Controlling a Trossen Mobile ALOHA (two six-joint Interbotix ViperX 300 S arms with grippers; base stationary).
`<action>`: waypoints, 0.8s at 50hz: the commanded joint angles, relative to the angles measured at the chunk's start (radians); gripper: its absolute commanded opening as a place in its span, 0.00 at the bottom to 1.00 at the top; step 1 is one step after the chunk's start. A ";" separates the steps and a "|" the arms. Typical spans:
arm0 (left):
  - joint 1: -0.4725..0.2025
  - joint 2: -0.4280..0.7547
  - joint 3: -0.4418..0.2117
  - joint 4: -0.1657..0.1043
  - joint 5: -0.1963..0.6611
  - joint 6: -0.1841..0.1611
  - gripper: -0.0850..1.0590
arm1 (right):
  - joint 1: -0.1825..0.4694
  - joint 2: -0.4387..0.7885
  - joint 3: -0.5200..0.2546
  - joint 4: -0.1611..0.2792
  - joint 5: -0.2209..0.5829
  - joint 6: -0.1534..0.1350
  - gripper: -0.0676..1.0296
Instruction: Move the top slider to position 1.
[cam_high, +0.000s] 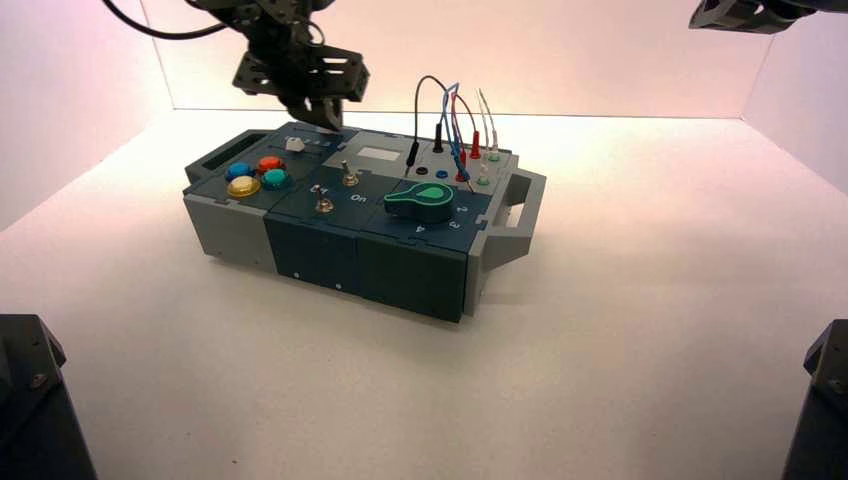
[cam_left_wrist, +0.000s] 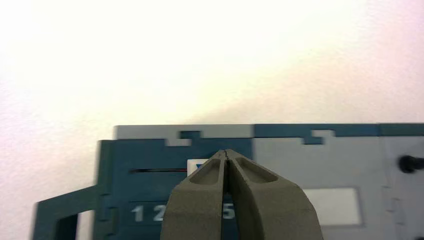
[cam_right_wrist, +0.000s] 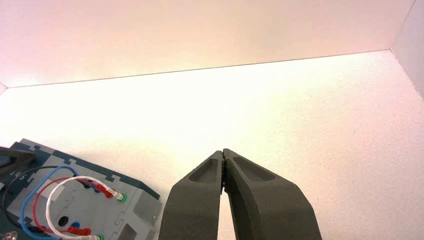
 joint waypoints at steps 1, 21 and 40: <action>0.031 -0.021 -0.014 0.000 -0.005 0.002 0.05 | 0.002 -0.003 -0.023 -0.003 -0.012 -0.002 0.04; 0.101 -0.032 0.000 0.000 -0.011 0.000 0.05 | 0.002 -0.005 -0.021 -0.003 -0.012 0.000 0.04; 0.052 -0.046 0.002 -0.011 -0.008 -0.011 0.05 | 0.002 -0.003 -0.023 -0.003 -0.014 -0.002 0.04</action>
